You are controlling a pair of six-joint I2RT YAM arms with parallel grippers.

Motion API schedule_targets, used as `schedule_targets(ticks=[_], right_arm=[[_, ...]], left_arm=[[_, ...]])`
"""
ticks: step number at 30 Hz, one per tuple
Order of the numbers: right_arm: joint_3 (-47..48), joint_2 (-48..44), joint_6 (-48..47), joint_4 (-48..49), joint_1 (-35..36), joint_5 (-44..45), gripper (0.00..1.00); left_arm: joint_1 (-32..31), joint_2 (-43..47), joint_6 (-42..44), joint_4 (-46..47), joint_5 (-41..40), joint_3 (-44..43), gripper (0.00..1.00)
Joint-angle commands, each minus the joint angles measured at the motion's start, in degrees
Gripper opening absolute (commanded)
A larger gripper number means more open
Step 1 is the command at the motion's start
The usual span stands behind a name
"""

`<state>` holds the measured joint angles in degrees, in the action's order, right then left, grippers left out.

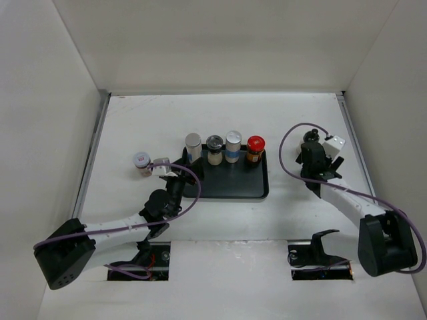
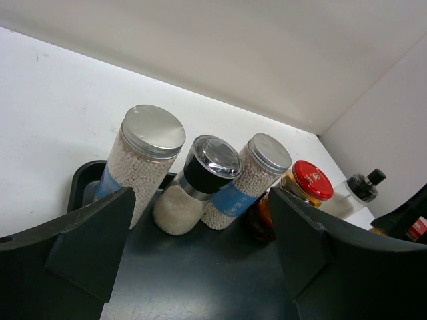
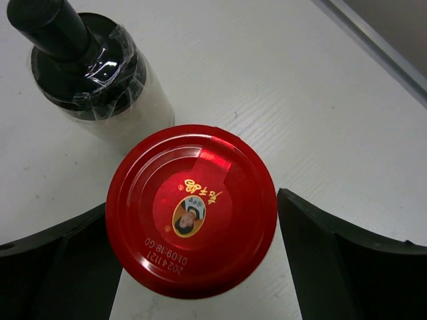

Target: Organize the condiment bottles

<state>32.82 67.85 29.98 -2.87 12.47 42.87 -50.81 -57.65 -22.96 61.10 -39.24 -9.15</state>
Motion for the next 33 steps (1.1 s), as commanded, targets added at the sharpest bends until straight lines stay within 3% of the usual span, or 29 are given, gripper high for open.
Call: schedule_targets(ticks=[1, 8, 15, 20, 28, 33], right_arm=[[0.84, 1.66, 0.17, 6.56, -0.91, -2.0, 0.87], [-0.38, 0.1, -0.18, 8.23, 0.05, 1.42, 0.6], [-2.41, -12.29, -5.01, 7.54, 10.32, 4.84, 0.55], [0.22, -14.94, -4.49, 1.65, 19.98, 6.7, 0.53], [6.81, -6.52, -2.82, 6.46, 38.18, 6.35, 0.54], [9.19, 1.03, -5.36, 16.48, 42.59, 3.1, 0.55]], left_arm=[[-0.39, 0.34, -0.68, 2.53, 0.31, -0.35, 0.81], [0.05, -0.45, -0.77, 2.8, 0.22, -0.34, 0.81], [0.58, -1.68, -1.12, 3.15, 0.05, -0.43, 0.81], [1.02, -2.82, -1.21, 3.23, 0.22, -0.52, 0.81], [1.55, -4.05, -1.12, 2.53, -0.22, -1.66, 0.8], [3.65, -3.53, -1.12, 1.75, -1.01, -2.19, 0.8]])
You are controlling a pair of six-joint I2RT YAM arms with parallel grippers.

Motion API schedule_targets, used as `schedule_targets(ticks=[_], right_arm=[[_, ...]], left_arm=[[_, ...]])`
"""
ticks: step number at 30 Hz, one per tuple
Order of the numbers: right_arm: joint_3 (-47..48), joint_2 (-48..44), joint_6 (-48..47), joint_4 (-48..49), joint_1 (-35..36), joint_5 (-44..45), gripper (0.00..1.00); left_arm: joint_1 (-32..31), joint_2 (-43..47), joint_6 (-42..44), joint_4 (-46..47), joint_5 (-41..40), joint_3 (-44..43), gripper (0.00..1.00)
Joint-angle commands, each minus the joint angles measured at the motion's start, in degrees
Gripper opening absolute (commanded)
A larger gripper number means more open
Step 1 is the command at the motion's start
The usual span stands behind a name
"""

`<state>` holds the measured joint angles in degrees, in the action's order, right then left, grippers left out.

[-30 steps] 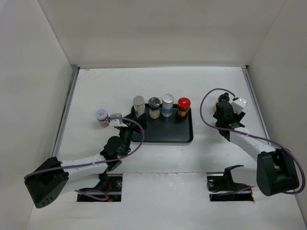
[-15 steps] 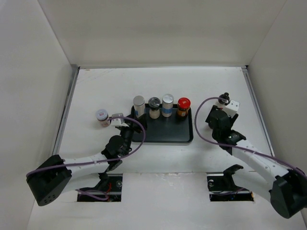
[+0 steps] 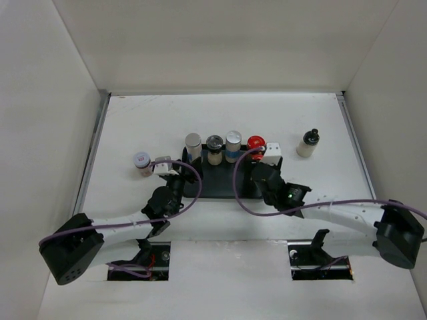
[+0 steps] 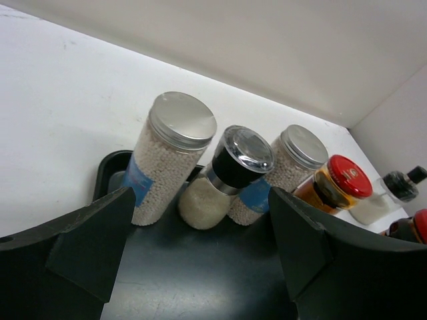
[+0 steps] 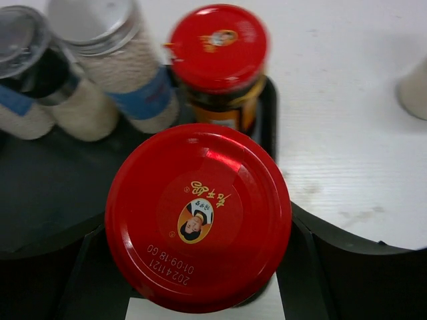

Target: Organize the condiment bottles

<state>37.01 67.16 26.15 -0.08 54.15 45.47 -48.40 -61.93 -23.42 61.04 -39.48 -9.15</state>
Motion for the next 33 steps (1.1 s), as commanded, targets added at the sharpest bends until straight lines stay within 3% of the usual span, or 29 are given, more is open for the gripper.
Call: schedule_targets(ticks=[1, 9, 18, 20, 22, 24, 26, 33], right_arm=[[5.43, 3.75, -1.72, 15.44, 1.35, -0.64, 0.55], [10.26, 17.38, -5.49, 23.97, 7.32, -2.49, 0.56], [13.7, 25.21, -6.2, 26.97, 10.32, -5.83, 0.59], [13.7, 26.62, -5.5, 27.32, 10.4, -5.83, 0.65], [13.52, 27.76, -5.41, 27.59, 10.4, -5.75, 0.79], [13.43, 27.86, -5.41, 27.5, 10.4, -5.31, 0.92], [13.0, 26.11, -5.32, 27.41, 10.4, -5.66, 0.99], [6.77, 11.44, -7.61, 25.92, 9.44, -9.08, 1.0]], left_arm=[[1.51, 1.02, -0.75, 1.46, -0.86, -2.1, 0.8], [4.33, 6.46, -1.54, -10.04, -6.21, -3.51, 0.8], [6.78, 15.87, -3.47, -33.5, -12.54, -8.78, 0.87], [8.62, 17.45, -4.35, -39.12, -12.37, -10.44, 0.89], [10.21, 19.03, -5.84, -44.57, -12.02, -12.03, 0.91], [11.61, 19.92, -6.9, -49.06, -11.49, -13.78, 0.93], [13.46, 19.57, -7.08, -53.02, -10.88, -15.89, 0.94], [19.35, 15.71, -10.15, -60.15, -9.03, -21.08, 0.95]])
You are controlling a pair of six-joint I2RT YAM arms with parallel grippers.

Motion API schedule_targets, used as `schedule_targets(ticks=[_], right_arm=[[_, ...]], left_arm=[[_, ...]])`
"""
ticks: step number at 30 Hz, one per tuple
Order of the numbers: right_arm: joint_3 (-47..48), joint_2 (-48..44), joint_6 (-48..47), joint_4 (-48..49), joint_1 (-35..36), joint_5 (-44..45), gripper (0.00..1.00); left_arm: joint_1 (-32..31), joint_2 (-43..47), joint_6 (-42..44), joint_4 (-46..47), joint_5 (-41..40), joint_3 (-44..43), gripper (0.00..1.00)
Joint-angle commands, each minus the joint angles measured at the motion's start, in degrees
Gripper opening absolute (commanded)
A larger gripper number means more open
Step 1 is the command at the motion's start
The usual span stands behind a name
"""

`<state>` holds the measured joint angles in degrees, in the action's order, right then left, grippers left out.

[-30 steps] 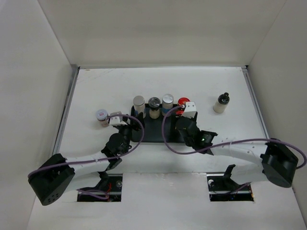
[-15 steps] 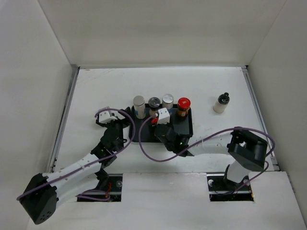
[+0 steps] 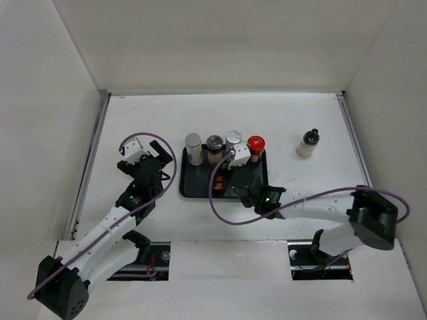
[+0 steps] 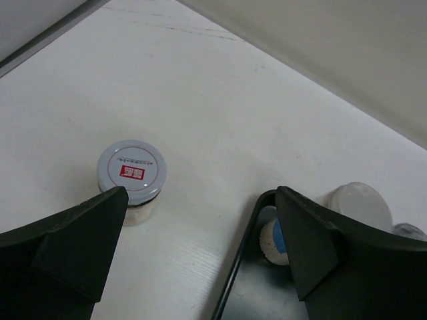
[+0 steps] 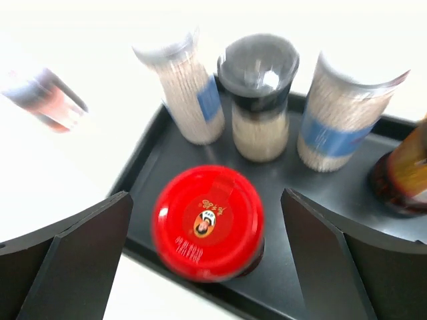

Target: Organize the condiment bottles

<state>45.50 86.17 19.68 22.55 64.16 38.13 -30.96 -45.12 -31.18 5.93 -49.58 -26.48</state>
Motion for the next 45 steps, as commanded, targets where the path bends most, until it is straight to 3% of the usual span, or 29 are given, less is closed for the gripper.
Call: schedule_targets(ticks=[1, 8, 15, 21, 31, 35, 40, 42, 45], right_arm=[[-2.94, -9.77, -1.31, 2.86, -1.44, -2.18, 1.0], [-13.49, -21.21, 0.79, 5.48, -6.81, -2.09, 1.0], [-16.84, -23.77, 0.18, 7.87, -9.8, -3.68, 1.0], [-17.11, -23.94, 0.01, 7.86, -10.42, -3.76, 1.0], [-17.37, -24.3, 0.53, 7.51, -11.38, -4.03, 1.0], [-17.9, -24.39, 0.71, 7.87, -12.35, -4.12, 1.0], [-18.07, -24.91, 0.8, 7.95, -12.53, -4.2, 1.0], [-18.07, -24.47, 0.8, 7.69, -12.7, -4.2, 1.0], [-17.9, -24.56, 0.8, 7.6, -12.61, -4.2, 1.0]], left_arm=[[2.52, -1.72, -2.83, -5.58, 1.07, -4.36, 0.95], [10.69, -10.24, -4.15, -6.29, 4.13, -7.27, 0.93], [18.08, -18.85, -5.03, -5.41, 10.82, -10.87, 0.89], [19.67, -24.74, -4.77, -4.35, 13.28, -12.37, 0.83], [19.93, -25.71, -6.09, -3.04, 11.61, -9.47, 0.64], [19.84, -27.56, -6.53, -1.98, 12.23, -9.47, 0.64], [19.84, -28.7, -6.61, -2.06, 12.32, -9.29, 0.73], [19.84, -28.27, -6.61, -2.33, 12.23, -9.38, 0.73], [19.84, -28.09, -6.53, -1.89, 12.31, -9.12, 0.64]])
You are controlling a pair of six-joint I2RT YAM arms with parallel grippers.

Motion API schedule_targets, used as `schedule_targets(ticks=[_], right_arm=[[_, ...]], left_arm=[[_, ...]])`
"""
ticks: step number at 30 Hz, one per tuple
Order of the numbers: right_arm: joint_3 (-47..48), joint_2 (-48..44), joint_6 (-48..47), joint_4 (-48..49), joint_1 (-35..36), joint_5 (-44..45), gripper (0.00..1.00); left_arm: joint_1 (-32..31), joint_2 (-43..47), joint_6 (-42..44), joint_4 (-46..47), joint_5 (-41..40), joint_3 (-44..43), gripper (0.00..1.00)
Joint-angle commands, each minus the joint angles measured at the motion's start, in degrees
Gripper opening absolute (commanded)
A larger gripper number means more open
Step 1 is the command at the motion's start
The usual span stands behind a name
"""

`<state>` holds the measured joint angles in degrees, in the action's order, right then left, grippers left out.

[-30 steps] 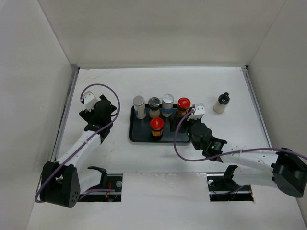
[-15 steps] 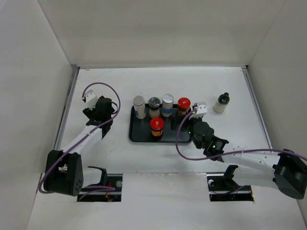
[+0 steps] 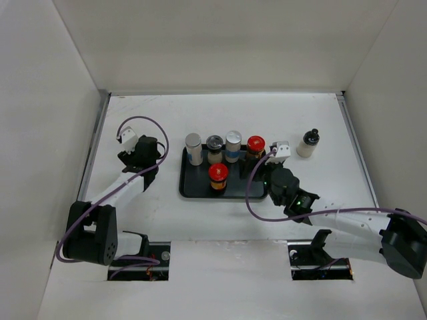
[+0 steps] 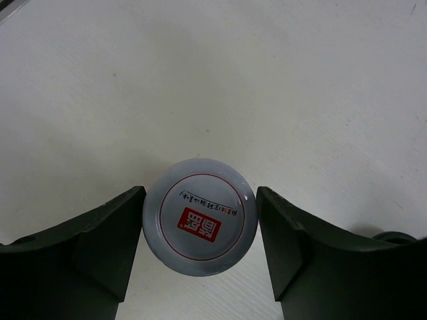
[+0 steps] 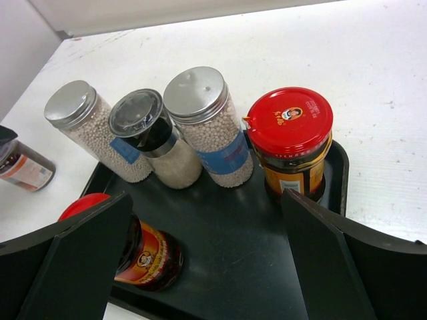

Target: Organize the condiment bottles

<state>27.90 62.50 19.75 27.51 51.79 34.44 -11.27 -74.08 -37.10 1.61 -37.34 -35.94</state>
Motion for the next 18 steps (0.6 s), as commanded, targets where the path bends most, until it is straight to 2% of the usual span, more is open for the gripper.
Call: schedule_targets(ticks=[1, 4, 8, 11, 14, 18], right_arm=[[-0.3, -1.06, 0.73, 2.81, -0.16, -0.51, 1.0], [-0.48, -1.24, 0.82, 2.64, -0.42, -0.51, 1.0], [-1.09, -2.82, 0.82, 3.16, -0.42, -0.34, 1.0], [-1.45, -2.82, 0.99, 3.43, -1.03, -0.33, 1.0], [-1.36, -2.73, 1.17, 3.25, -1.21, -0.42, 1.0], [-1.62, -2.38, 1.43, 3.34, -2.0, -0.42, 1.0]], left_arm=[[0.15, 0.44, -0.6, 2.44, 0.08, 0.26, 0.62], [0.15, 0.43, -0.6, 2.52, 0.08, 0.17, 0.49], [-0.37, 3.85, -0.52, 2.0, -0.71, 0.53, 0.39], [-2.56, 9.11, -0.34, 1.91, -1.06, 0.35, 0.36], [-7.74, 14.22, 0.1, 0.77, -2.9, -0.53, 0.36], [-14.77, 16.77, 0.89, -1.42, -3.7, -2.02, 0.36]])
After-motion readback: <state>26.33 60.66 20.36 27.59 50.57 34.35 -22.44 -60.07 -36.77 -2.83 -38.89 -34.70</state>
